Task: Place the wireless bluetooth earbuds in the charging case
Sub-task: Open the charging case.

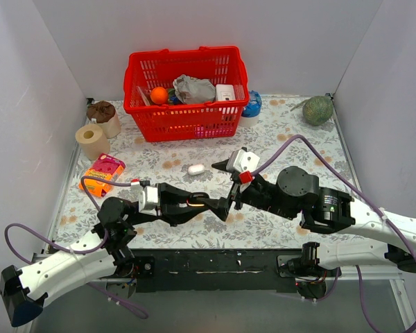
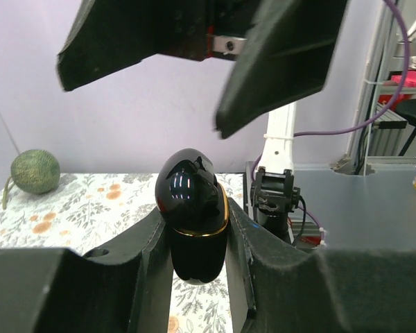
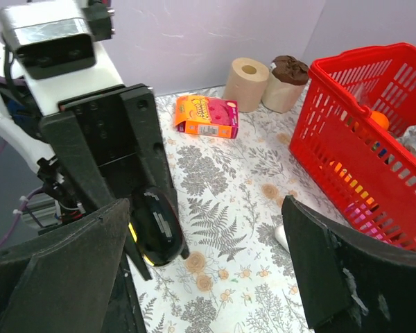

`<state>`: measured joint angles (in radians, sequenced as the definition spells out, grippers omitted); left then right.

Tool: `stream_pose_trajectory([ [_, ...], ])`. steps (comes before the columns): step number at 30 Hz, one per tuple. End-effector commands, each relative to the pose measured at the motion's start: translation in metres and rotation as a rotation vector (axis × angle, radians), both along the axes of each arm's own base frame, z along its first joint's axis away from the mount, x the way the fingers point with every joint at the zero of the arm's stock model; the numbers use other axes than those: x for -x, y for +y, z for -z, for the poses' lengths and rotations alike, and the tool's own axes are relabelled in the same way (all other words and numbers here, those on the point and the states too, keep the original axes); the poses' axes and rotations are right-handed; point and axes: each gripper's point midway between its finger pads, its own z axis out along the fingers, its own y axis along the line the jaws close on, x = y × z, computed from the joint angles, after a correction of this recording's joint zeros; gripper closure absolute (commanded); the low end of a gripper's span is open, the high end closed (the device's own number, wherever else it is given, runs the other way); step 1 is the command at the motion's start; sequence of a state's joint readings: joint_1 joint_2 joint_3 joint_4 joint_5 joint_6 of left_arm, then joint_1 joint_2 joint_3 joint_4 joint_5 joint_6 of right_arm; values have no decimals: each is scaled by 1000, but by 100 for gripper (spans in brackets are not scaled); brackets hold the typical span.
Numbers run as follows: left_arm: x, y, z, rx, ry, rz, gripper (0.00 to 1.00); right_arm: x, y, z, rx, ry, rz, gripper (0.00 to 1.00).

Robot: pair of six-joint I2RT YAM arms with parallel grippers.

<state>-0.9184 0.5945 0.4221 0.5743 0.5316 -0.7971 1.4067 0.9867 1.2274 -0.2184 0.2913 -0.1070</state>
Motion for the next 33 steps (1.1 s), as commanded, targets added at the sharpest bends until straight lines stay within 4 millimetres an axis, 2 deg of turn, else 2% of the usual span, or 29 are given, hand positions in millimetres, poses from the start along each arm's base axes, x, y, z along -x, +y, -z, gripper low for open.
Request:
stream_pose_trajectory([
  [1, -12, 7, -20, 40, 18, -82, 100, 13, 2, -21, -51, -11, -73, 2],
  [4, -15, 8, -23, 48, 26, -101, 100, 11, 2, -13, -31, 5, -59, 2],
  [12, -8, 10, -27, 57, 8, -72, 100, -4, -3, -1, -3, 23, 37, 2],
  [27, 1, 9, -31, 71, -16, -24, 100, -17, -4, 2, 25, 24, 113, 2],
  [33, 7, 9, -31, 72, -31, 3, 100, -29, -12, -4, 4, 24, 195, 2],
])
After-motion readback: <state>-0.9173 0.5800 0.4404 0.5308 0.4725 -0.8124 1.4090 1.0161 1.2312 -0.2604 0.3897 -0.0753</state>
